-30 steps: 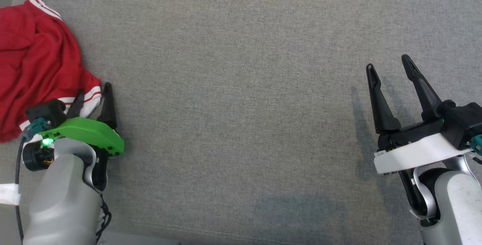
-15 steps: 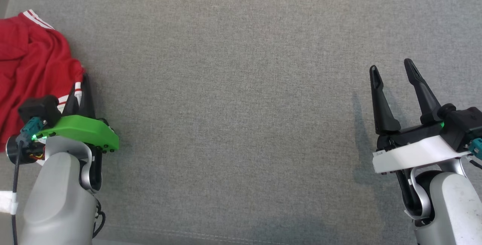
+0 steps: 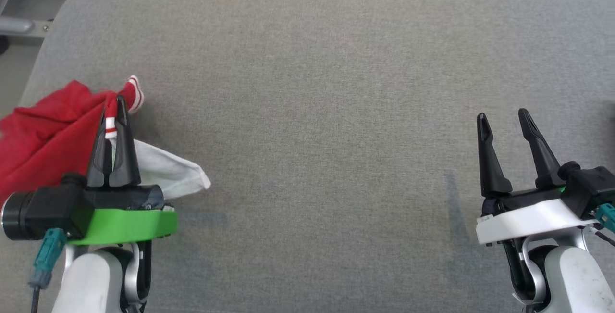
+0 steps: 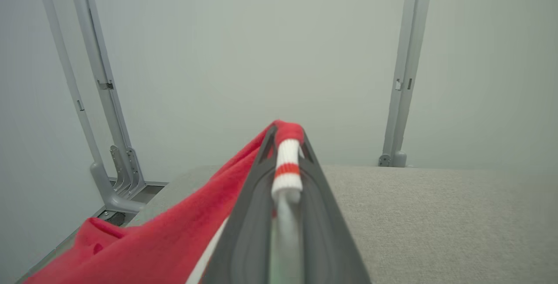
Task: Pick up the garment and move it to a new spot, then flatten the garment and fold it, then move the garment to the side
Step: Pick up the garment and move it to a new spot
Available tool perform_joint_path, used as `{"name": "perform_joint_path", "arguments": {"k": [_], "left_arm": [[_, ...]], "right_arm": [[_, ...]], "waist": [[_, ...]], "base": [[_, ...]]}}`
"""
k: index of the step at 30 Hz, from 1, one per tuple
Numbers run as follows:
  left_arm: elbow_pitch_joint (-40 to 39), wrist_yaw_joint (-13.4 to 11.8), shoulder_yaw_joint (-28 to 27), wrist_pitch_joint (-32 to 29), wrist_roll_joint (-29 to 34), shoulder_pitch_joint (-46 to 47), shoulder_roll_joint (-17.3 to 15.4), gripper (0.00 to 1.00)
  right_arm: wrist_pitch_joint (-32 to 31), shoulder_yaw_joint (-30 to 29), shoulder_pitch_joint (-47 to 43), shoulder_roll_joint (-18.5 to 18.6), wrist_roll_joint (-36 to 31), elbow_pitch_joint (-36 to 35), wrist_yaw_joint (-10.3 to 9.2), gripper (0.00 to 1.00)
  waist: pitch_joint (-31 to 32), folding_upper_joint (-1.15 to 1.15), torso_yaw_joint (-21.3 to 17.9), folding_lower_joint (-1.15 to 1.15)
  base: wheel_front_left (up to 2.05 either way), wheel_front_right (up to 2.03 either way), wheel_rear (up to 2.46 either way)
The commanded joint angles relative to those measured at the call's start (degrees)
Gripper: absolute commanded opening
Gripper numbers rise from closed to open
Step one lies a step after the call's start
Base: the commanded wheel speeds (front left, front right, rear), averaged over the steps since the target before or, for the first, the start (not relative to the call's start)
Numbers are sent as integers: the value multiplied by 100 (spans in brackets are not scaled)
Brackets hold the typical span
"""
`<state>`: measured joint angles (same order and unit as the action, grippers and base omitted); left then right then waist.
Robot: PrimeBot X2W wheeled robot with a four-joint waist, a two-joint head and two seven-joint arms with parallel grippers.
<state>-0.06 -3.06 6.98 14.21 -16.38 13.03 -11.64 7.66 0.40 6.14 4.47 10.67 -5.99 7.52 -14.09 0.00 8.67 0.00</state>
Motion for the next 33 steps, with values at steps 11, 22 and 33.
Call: {"name": "perform_joint_path", "arguments": {"k": [11, 22, 33], "left_arm": [[-1539, -22, 530, -518, 283, 88, 82, 0], [-955, 463, 1543, -1033, 457, 1442, 467, 0], [1634, 869, 2386, -1084, 241, 2070, 727, 0]], "right_arm": [[109, 80, -4, -110, 128, -1, -7, 100], [409, 312, 283, -156, 475, 225, -7, 100], [741, 494, 562, -164, 978, 721, -7, 100]], "waist": [[277, 0, -1133, 0], [-616, 0, -2666, 0], [-1319, 0, -3347, 0]], "base": [[0, 0, 0], [0, 0, 0], [0, 0, 0]]}}
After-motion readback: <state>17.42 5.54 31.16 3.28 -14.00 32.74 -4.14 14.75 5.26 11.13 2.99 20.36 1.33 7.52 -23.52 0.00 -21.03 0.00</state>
